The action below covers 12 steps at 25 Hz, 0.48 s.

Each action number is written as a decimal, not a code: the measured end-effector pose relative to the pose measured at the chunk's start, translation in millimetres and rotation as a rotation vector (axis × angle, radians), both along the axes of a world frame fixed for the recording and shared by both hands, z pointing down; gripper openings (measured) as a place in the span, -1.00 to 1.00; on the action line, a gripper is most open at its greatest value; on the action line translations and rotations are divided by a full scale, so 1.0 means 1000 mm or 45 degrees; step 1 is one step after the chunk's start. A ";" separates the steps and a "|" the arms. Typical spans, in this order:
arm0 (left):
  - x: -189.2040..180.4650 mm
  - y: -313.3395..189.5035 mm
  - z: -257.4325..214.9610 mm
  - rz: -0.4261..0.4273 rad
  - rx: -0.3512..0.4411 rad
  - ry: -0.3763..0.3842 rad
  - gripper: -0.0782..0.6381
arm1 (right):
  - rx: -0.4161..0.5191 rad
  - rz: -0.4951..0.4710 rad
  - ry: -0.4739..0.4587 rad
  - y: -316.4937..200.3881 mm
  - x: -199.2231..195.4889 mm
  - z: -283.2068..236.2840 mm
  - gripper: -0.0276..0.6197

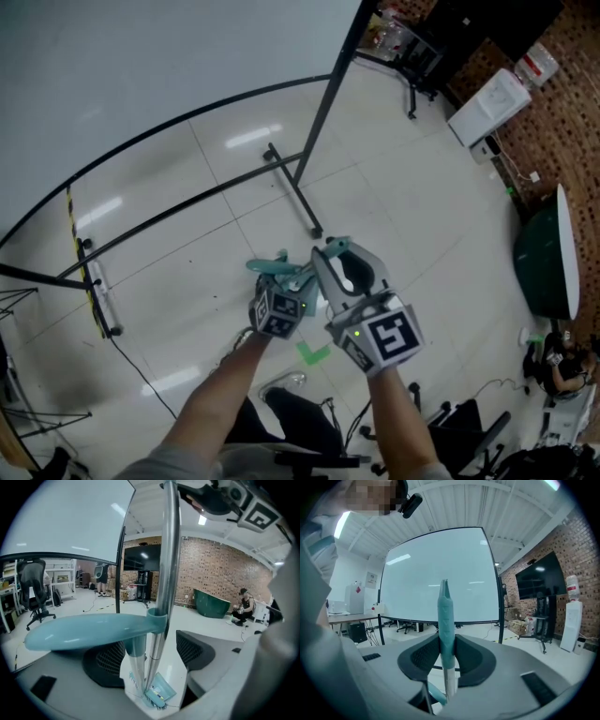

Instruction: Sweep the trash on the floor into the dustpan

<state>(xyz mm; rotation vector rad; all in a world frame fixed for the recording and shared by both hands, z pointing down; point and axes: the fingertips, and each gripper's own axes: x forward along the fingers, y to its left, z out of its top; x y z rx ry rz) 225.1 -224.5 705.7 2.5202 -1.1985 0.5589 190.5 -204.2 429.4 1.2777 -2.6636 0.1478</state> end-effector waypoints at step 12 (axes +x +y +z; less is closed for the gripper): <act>-0.002 -0.007 -0.006 -0.017 0.046 -0.003 -0.16 | -0.033 -0.242 -0.101 0.004 -0.003 -0.004 -0.58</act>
